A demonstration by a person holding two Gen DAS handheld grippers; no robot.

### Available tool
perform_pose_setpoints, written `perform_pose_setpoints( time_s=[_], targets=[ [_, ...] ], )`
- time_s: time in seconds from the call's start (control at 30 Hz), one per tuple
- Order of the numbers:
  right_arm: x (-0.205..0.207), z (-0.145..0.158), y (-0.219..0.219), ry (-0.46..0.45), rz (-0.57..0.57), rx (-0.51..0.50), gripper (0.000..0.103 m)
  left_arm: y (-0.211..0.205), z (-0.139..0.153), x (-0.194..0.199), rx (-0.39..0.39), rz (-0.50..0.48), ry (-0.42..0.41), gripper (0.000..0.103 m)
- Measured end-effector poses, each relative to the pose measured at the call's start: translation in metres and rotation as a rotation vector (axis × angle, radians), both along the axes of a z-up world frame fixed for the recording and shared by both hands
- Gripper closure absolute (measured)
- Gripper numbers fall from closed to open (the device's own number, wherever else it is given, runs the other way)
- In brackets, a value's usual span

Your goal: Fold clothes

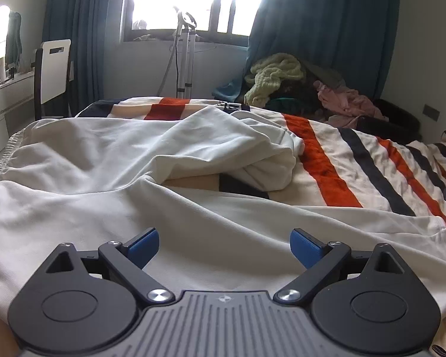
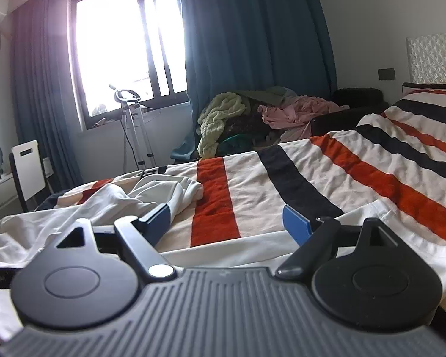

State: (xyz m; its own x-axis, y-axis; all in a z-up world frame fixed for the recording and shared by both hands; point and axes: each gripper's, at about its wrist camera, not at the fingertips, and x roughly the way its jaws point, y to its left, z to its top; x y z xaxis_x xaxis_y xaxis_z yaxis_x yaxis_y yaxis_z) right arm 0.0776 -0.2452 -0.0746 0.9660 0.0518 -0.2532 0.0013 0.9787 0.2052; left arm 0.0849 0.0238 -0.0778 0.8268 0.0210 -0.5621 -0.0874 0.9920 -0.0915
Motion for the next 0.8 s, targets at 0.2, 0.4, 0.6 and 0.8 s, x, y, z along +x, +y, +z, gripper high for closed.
perform_pose_setpoints(
  time_s=[0.2, 0.4, 0.6, 0.8],
  targets=[
    [-0.003, -0.001, 0.001, 0.002, -0.005, -0.004, 0.018, -0.005, -0.002, -0.006, 0.022, -0.02, 0.006, 0.007],
    [-0.001, -0.004, -0.002, 0.023, -0.02, 0.016, 0.018, -0.015, -0.006, 0.0, 0.085, -0.052, 0.022, 0.007],
    [0.004, -0.012, -0.01, 0.07, -0.055, 0.045, 0.018, -0.032, -0.011, 0.036, 0.217, -0.099, 0.051, 0.007],
    [0.02, -0.032, -0.02, 0.122, -0.128, 0.055, 0.018, -0.055, -0.017, 0.107, 0.37, -0.127, 0.009, 0.006]
  ],
)
